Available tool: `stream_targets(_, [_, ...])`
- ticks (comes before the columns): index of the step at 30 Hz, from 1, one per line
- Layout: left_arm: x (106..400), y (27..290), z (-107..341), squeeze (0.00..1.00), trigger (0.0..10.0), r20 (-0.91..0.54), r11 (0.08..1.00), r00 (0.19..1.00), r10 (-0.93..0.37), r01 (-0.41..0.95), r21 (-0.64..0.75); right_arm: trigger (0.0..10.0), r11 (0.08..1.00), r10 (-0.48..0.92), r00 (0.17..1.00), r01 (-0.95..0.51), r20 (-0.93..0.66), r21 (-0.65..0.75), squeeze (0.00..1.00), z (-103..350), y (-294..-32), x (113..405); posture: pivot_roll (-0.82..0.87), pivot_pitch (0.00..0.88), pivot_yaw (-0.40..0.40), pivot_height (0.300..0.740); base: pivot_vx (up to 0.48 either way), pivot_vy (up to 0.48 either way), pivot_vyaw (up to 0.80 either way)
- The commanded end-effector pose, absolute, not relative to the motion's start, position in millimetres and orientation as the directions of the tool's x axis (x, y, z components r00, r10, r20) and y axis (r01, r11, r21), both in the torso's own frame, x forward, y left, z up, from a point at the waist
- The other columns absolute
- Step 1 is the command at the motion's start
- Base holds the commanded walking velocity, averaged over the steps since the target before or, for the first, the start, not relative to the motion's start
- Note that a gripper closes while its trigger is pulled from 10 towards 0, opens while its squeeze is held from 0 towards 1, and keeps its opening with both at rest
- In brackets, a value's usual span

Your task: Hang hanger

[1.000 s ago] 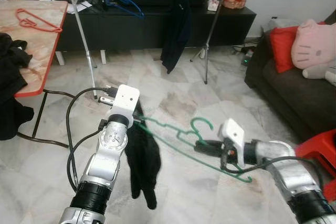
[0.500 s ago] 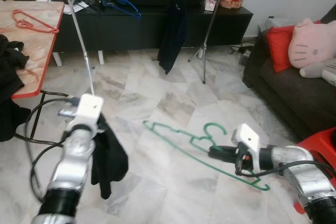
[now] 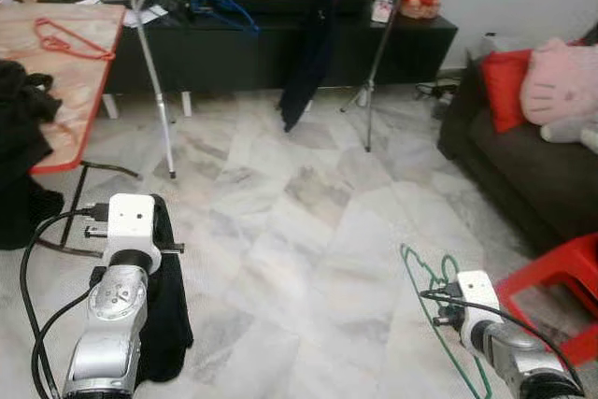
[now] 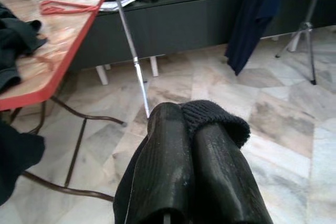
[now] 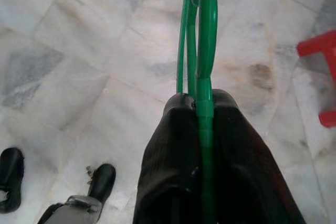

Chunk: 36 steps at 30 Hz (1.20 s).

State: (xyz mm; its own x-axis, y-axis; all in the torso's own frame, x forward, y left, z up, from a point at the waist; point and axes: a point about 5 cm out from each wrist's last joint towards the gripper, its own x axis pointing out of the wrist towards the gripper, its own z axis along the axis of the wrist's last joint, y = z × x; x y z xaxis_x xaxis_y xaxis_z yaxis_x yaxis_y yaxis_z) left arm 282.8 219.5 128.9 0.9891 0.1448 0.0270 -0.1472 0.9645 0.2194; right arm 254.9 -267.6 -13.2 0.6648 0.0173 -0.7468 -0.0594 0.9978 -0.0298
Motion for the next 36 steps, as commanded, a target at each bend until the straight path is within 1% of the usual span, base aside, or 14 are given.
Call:
stream_targets(1, [282, 214, 139, 0.00, 10.0, 0.085, 0.972, 0.989, 0.123, -0.137, 0.189, 10.0, 0.998, -0.032, 0.664, -0.014, -0.747, -0.055, 0.00, -16, -271, 252, 0.03, 0.000, -0.116, 0.740, 0.000, 0.000, 0.00])
stream_targets(2, [283, 200, 144, 0.00, 10.0, 0.109, 0.984, 0.990, 0.093, -0.108, 0.141, 10.0, 0.991, -0.122, 0.577, 0.113, -0.807, -0.068, 0.00, -43, -267, 220, 0.08, 0.000, -0.110, 0.740, 0.000, 0.000, 0.00])
stream_targets(3, [283, 188, 148, 0.00, 10.0, 0.133, 0.991, 0.989, 0.071, -0.086, 0.105, 10.0, 0.977, -0.174, 0.502, 0.199, -0.847, -0.083, 0.00, -62, -261, 194, 0.08, 0.000, -0.110, 0.740, 0.000, 0.000, 0.00])
stream_targets(4, [282, 181, 151, 0.00, 10.0, 0.149, 0.995, 0.987, 0.056, -0.069, 0.078, 10.0, 0.965, -0.196, 0.456, 0.245, -0.868, -0.089, 0.00, -73, -255, 178, 0.08, 0.000, -0.112, 0.740, 0.000, 0.000, 0.00])
stream_targets(5, [281, 177, 153, 0.00, 10.0, 0.158, 0.996, 0.986, 0.049, -0.060, 0.065, 10.0, 0.961, -0.195, 0.435, 0.263, -0.879, -0.083, 0.00, -79, -250, 169, 0.08, 0.000, -0.108, 0.740, 0.000, 0.000, 0.00])
stream_targets(7, [280, 176, 152, 0.00, 10.0, 0.149, 0.996, 0.988, 0.045, -0.056, 0.070, 10.0, 0.967, -0.168, 0.431, 0.248, -0.886, -0.063, 0.00, -83, -241, 165, 0.06, 0.000, -0.099, 0.740, 0.000, 0.000, 0.00])
stream_targets(9, [280, 176, 151, 0.00, 10.0, 0.144, 0.996, 0.989, 0.044, -0.055, 0.073, 10.0, 0.967, -0.165, 0.428, 0.246, -0.888, -0.062, 0.00, -84, -240, 165, 0.06, 0.000, -0.099, 0.740, 0.000, 0.000, 0.00])
stream_targets(12, [282, 172, 152, 0.00, 10.0, 0.154, 0.998, 0.988, 0.031, -0.040, 0.053, 10.0, 0.957, -0.198, 0.427, 0.280, -0.882, -0.079, 0.00, -83, -242, 167, 0.05, 0.000, -0.084, 0.740, 0.000, 0.000, 0.00])
stream_targets(14, [283, 169, 155, 0.00, 10.0, 0.166, 0.997, 0.986, 0.008, -0.020, 0.069, 10.0, 0.948, -0.240, 0.424, 0.297, -0.873, -0.116, 0.00, -80, -248, 169, 0.04, 0.000, -0.082, 0.740, 0.000, 0.000, 0.00])
stream_targets(16, [284, 168, 157, 0.00, 10.0, 0.166, 0.998, 0.986, 0.008, -0.019, 0.067, 10.0, 0.947, -0.255, 0.421, 0.292, -0.870, -0.136, 0.00, -80, -249, 169, 0.04, 0.000, -0.082, 0.740, 0.000, 0.000, 0.00])
stream_targets(20, [285, 166, 161, 0.00, 10.0, 0.179, 0.998, 0.984, 0.007, -0.018, 0.060, 10.0, 0.947, -0.247, 0.438, 0.300, -0.865, -0.118, 0.00, -80, -246, 171, 0.05, 0.000, -0.081, 0.740, 0.000, 0.000, 0.00])
stream_targets(27, [284, 166, 161, 0.00, 10.0, 0.177, 0.999, 0.984, 0.009, -0.018, 0.049, 10.0, 0.954, -0.236, 0.434, 0.275, -0.870, -0.121, 0.00, -81, -242, 170, 0.05, 0.000, -0.077, 0.740, 0.000, 0.000, 0.00])
stream_targets(36, [284, 169, 158, 0.00, 10.0, 0.157, 0.999, 0.987, 0.027, -0.034, 0.041, 10.0, 0.955, -0.233, 0.441, 0.274, -0.867, -0.117, 0.00, -81, -242, 170, 0.05, 0.000, -0.077, 0.740, 0.000, 0.000, 0.74])
